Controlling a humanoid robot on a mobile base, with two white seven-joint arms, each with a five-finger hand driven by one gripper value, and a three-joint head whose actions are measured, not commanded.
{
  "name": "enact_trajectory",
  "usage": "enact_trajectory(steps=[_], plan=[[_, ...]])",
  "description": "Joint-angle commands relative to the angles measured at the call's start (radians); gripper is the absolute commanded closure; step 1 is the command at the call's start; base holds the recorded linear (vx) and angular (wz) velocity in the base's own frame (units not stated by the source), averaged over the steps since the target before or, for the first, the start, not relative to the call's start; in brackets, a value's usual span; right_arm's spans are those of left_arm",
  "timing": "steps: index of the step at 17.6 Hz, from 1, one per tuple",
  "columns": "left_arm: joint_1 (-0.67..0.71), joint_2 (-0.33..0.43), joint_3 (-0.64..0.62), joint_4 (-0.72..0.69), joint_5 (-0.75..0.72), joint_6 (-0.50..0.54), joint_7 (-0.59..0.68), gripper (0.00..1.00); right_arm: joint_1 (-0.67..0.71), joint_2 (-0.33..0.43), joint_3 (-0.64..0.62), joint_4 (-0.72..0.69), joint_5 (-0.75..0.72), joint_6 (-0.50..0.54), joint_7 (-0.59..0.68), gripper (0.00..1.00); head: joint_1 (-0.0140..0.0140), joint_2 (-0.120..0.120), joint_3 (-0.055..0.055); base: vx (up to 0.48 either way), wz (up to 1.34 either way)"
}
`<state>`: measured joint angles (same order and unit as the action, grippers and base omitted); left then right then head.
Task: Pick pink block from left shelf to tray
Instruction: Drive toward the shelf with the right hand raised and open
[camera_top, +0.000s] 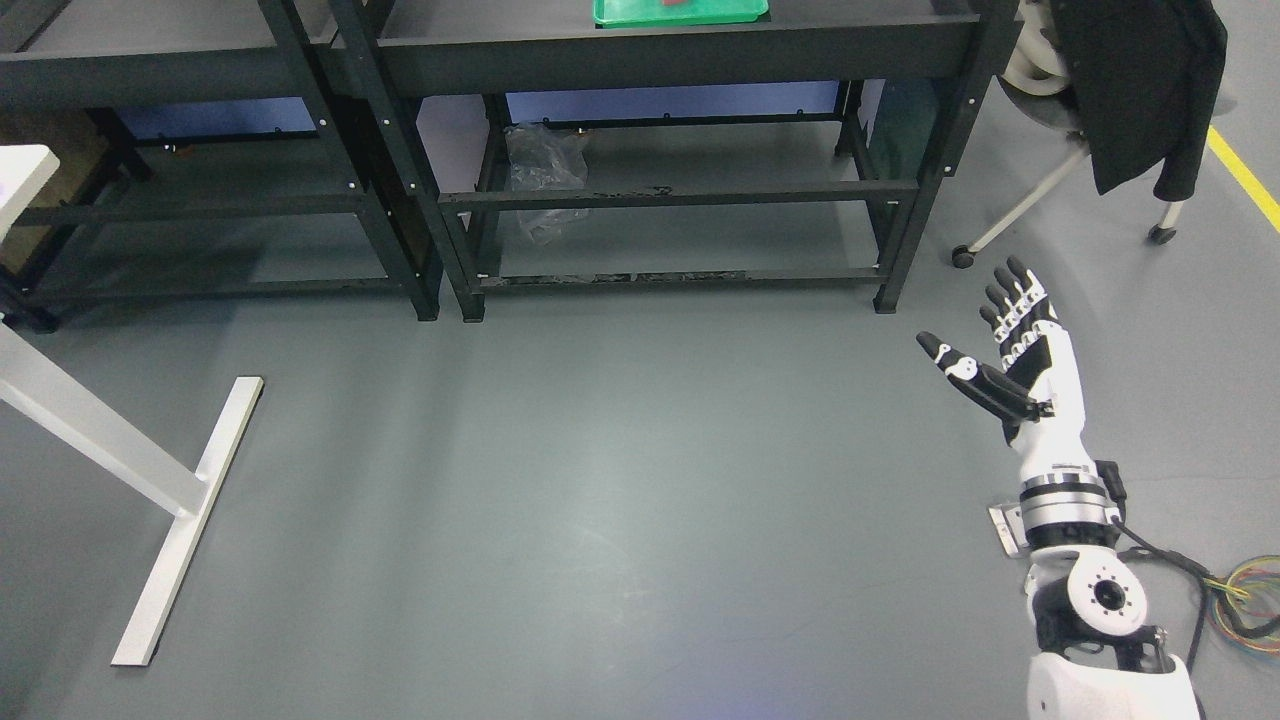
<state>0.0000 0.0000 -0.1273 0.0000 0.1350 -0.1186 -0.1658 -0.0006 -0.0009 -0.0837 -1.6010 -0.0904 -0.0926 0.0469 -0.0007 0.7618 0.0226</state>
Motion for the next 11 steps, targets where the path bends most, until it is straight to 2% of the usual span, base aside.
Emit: enact_trajectory(steps=[1, 11], plan=[[0.020, 0.017, 0.000, -0.017, 0.000, 0.000, 0.000, 0.00, -0.001, -0.017, -0.013, -0.031, -0.006, 0.002, 0.002, 0.00, 0.0000, 0.000, 0.000, 0.000, 0.00], [0.020, 0.017, 0.000, -0.017, 0.000, 0.000, 0.000, 0.00, -0.002, -0.017, -0.010, -0.031, -0.006, 0.001, -0.005, 0.00, 0.0000, 0.000, 0.000, 0.000, 0.00]])
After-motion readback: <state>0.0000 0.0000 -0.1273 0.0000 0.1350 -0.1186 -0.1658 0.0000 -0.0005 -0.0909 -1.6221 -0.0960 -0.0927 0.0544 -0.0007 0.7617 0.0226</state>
